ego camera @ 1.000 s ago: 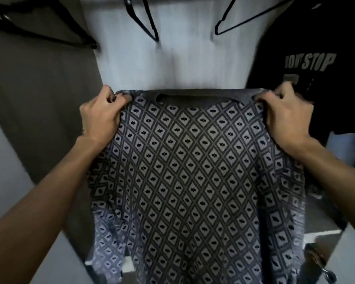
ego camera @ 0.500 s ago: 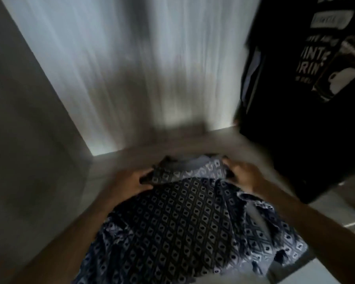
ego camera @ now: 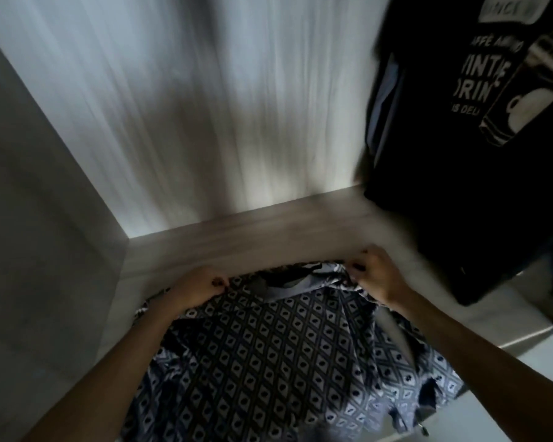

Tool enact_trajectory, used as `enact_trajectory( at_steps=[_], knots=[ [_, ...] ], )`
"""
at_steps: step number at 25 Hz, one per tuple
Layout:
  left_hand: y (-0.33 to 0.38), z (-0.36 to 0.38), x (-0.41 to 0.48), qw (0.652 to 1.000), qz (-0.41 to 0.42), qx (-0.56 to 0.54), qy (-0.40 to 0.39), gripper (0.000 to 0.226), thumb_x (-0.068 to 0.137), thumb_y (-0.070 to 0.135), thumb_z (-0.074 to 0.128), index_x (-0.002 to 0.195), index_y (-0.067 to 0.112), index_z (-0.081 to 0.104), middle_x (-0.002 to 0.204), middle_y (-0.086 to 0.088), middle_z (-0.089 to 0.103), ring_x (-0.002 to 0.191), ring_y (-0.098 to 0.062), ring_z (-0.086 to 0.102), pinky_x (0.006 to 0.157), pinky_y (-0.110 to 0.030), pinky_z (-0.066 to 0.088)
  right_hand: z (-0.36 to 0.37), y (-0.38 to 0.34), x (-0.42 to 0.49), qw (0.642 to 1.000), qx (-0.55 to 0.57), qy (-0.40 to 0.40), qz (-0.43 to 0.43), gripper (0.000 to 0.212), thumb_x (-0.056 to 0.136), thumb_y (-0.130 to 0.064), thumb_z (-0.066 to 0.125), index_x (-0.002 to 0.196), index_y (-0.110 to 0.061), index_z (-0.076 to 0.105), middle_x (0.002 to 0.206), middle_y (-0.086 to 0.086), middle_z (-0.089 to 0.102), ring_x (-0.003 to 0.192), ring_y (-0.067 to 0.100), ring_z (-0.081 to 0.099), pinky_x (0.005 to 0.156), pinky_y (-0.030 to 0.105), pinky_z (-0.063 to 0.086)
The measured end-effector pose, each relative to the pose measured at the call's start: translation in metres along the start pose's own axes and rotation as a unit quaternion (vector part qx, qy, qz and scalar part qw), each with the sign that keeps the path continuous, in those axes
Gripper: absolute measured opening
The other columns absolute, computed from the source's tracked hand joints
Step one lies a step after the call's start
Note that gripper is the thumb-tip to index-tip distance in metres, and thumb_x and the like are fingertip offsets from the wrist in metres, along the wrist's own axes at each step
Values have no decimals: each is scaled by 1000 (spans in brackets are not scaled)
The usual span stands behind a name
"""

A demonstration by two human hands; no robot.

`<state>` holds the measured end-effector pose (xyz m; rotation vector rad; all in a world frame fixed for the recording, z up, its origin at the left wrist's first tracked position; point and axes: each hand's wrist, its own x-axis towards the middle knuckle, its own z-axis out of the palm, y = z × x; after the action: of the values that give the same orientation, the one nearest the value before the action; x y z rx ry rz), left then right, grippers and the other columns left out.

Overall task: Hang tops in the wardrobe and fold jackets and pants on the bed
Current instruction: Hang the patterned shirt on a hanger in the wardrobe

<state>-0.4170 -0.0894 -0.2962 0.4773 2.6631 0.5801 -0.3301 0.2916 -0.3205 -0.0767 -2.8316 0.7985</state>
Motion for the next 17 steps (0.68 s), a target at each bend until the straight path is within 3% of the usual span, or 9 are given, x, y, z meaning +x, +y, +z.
enact_trajectory(
  at_steps=[3,7,12,17],
  knots=[
    [46,-33,6,998,56,7,43,15,94,16,62,100,8,72,103,0,69,99,-19,64,83,-26,46,-35,-27,13,998,-12,60,-29,5,85,-18,70,89,-19,74,98,10,61,96,25,56,91,34,44],
    [128,-80,-14,987,142,-18,79,18,93,26,65,109,19,70,106,7,68,99,-9,63,85,-22,44,-105,-67,16,995,62,74,-30,9,87,-15,69,92,-19,76,86,-8,62,90,15,64,86,29,47],
    [230,-128,-73,973,210,-9,94,20,94,34,63,110,23,67,101,9,69,85,-10,70,77,-27,49,-207,-108,-12,990,-17,88,-113,14,89,-19,65,89,-30,73,89,-2,72,86,13,66,86,34,52],
    [306,-153,-139,964,236,-7,123,20,94,33,62,110,22,66,100,5,71,84,-16,71,68,-22,47,-284,-152,-49,988,-51,100,-105,9,88,-30,63,87,-39,65,87,-7,70,89,14,66,89,33,52]
  ],
)
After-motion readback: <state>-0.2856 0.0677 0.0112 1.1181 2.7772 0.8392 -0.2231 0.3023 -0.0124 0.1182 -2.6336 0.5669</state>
